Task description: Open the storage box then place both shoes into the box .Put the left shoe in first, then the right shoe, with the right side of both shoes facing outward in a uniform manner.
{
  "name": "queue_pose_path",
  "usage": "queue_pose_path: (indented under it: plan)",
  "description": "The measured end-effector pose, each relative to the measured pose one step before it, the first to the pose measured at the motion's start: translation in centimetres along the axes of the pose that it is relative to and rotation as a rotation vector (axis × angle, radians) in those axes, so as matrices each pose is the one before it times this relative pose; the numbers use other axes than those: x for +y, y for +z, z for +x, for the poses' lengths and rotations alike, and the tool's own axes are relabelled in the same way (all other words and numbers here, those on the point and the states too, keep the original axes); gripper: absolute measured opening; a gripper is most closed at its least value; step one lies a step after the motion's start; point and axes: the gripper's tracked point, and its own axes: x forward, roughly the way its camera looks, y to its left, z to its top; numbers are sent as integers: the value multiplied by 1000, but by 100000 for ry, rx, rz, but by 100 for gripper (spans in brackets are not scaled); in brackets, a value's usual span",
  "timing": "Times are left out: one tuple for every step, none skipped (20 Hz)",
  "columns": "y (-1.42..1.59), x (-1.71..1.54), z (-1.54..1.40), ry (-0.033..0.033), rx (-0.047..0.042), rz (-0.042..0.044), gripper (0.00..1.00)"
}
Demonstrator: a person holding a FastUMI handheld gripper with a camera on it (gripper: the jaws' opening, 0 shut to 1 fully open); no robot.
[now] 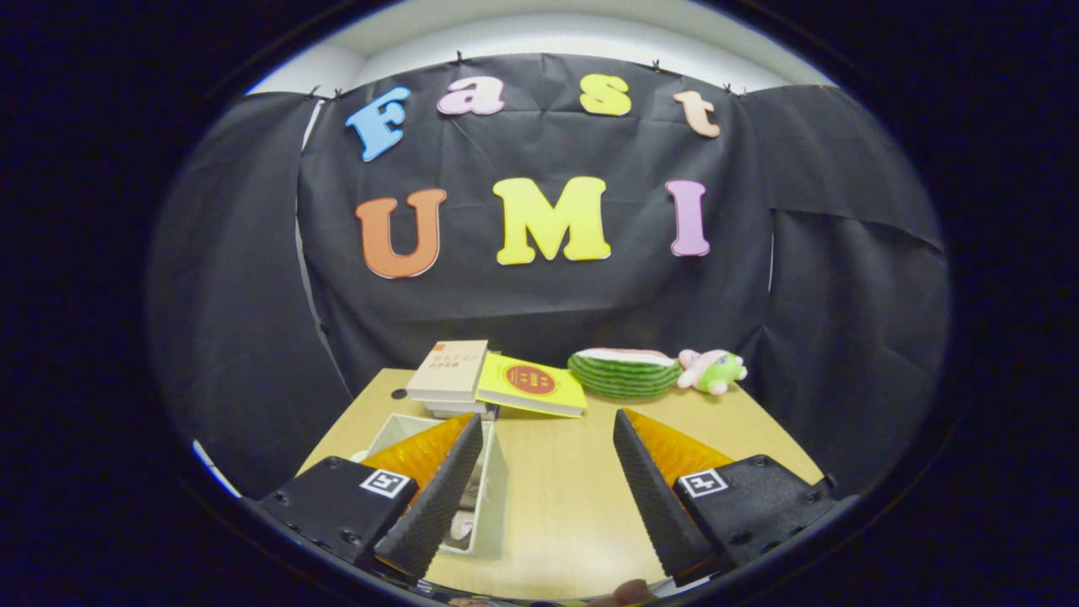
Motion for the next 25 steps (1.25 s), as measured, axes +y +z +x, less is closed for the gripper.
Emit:
queue_pose_path:
  plan:
    - [-9,-740,-632,-353,-3277,106,100]
    - [-28,-727,-626,209,-3213,696,100]
    - [-385,-350,-646,1227,-2571,465,100]
    - [-496,-391,-622,1133,-1557,987,100]
    - [-623,-304,-601,1361,-1163,-33,100]
    - [-507,-391,-582,383,-1290,-781,100]
    - [-542,-611,-460,-677,-1609,-1091,100]
    - [-200,-465,-347,-1380,-2011,-1630,100]
    - [-356,-428,-521,-1268,-811,-1267,100]
    - [-249,25,-430,353,-1346,-583,100]
    - [-288,372,-180,1542,-741,-899,100]
    - [66,27,-304,691,-1480,-369,100]
    - [-1220,-686,-446,-333,-1339,-137,100]
    - [398,-418,-422,-771,-2851,155,100]
    - [274,-450,-289,-720,-2129,-113,100]
    - [419,-410,-536,-796,-2302,-422,100]
    - [46,-372,-569,-532,-979,-305,100]
    - [271,-216,-585,-129,-1550,-195,100]
    - [202,-144,-465,183,-1094,-165,100]
    - [-19,9,-382,115,-148,-870,100]
    - [-153,-81,-276,-39,-67,-879,100]
    - [68,54,-142,-488,-78,-542,100]
    - [-275,-84,-68,-688,600,-43,100]
    - [-194,47,-164,-869,1171,761,100]
    - [-87,175,-192,-281,206,1498,100]
